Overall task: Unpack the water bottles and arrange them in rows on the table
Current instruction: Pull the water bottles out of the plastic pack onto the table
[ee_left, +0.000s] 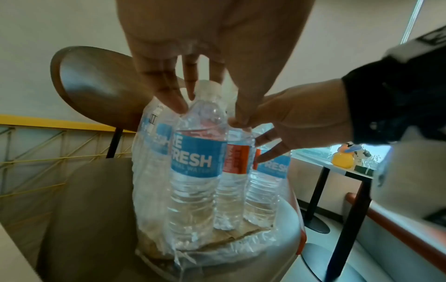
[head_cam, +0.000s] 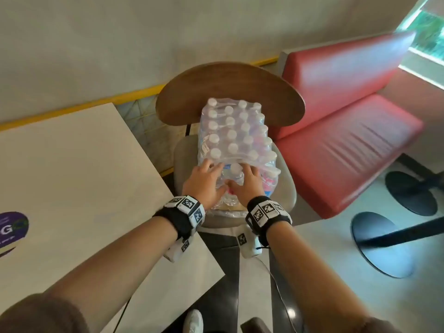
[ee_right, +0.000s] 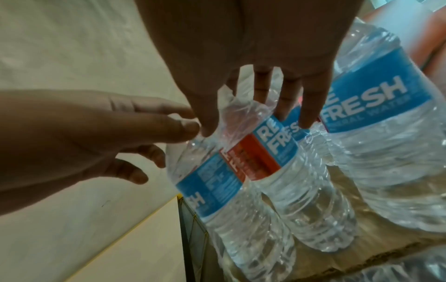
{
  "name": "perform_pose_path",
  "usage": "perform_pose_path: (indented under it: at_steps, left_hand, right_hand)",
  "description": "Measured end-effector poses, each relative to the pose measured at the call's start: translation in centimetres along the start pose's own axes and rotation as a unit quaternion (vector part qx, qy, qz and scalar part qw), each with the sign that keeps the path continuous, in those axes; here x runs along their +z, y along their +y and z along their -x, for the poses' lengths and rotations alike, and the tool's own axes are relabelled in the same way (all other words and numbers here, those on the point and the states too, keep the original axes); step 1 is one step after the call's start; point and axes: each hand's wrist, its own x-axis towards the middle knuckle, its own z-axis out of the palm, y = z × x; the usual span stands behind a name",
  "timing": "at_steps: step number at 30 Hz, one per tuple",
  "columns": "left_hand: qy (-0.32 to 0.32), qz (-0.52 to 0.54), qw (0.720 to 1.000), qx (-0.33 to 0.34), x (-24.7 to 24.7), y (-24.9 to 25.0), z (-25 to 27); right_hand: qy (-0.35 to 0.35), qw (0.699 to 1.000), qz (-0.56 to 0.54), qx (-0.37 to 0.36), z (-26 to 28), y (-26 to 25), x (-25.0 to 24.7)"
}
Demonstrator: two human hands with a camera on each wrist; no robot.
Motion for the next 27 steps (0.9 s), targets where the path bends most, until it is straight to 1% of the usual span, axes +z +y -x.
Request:
perform_pose_path:
  at_steps: [2, 4, 6, 8, 11, 14, 17, 19, 22, 24, 27]
  left_hand:
    - [-0.029, -0.045, 0.998, 0.016, -0.1, 0.0, -0.7]
    - [-0.067, -0.059, 0.996, 0.022, -0.1, -0.1, -1.0]
    - [-0.099, -0.028, 0.994, 0.032, 0.1, -0.2, -0.7]
    - [-0.101, 0.015, 0.994, 0.025, -0.1, -0.6, 0.2]
    - [-0.063, 0.107, 0.992, -0.006, -2.2, -1.7, 2.2]
    - [0.000, 0.172, 0.985, -0.032, -5.8, -3.6, 5.3]
    - [0.041, 0.190, 0.978, -0.077, -10.0, -6.9, 9.8]
    - [0.058, 0.162, 0.978, -0.116, -12.4, -9.6, 13.2]
    - [0.065, 0.109, 0.972, -0.199, -14.7, -14.1, 18.3]
    - [0.073, 0.079, 0.962, -0.251, -15.5, -17.0, 21.4]
    - [0.061, 0.032, 0.945, -0.318, -15.7, -20.7, 24.5]
  right_hand:
    - [-0.010, 1.000, -0.012, 0.015, -0.1, -0.2, -0.2]
    - [-0.017, 0.999, -0.019, 0.025, 0.1, -0.1, 0.0]
    - [-0.015, 0.999, -0.030, 0.022, 0.5, -0.1, 0.1]
    - [-0.032, 0.999, -0.022, -0.002, 1.2, -0.3, -0.1]
    - [-0.051, 0.998, 0.000, -0.048, 3.2, -1.6, -1.1]
    - [-0.063, 0.990, 0.048, -0.119, 5.6, -5.0, -1.9]
    - [-0.125, 0.975, 0.048, -0.176, 7.9, -9.8, -0.8]
    - [-0.180, 0.959, 0.039, -0.215, 9.2, -13.1, 1.8]
    - [-0.270, 0.926, 0.027, -0.262, 11.0, -17.0, 8.4]
    - [-0.323, 0.902, 0.039, -0.283, 12.2, -19.5, 13.1]
    - [-0.379, 0.870, 0.076, -0.306, 13.7, -22.5, 18.1]
